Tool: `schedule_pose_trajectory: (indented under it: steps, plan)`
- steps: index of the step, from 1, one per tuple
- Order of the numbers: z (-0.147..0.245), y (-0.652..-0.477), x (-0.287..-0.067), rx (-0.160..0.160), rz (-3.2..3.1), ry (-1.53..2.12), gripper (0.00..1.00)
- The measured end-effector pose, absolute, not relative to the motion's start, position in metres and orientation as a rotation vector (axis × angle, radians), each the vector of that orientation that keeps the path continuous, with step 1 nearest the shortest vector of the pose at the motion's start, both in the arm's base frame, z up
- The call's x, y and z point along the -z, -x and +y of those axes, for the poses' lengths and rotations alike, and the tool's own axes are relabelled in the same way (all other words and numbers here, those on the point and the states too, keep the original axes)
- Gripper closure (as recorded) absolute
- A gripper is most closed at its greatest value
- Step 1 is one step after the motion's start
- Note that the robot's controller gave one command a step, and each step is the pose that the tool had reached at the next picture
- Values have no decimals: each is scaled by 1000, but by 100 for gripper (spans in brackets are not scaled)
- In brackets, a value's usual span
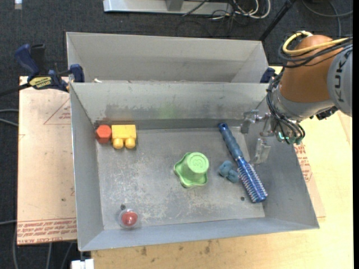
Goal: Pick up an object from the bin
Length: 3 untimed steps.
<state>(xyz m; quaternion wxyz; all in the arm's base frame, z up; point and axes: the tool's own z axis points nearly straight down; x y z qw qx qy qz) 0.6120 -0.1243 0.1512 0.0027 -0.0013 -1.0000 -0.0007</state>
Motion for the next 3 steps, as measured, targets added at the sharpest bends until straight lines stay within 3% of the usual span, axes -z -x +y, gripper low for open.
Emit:
schedule_pose_trajectory:
  steps: [1, 2, 3]
  plan:
    - [-130, -568, -68, 3, -3097, 504, 0]
    - [-131, -534, -100, 1, -3029, 834, 0]
    - [-149, -513, -104, 0, -2973, 1011, 0]
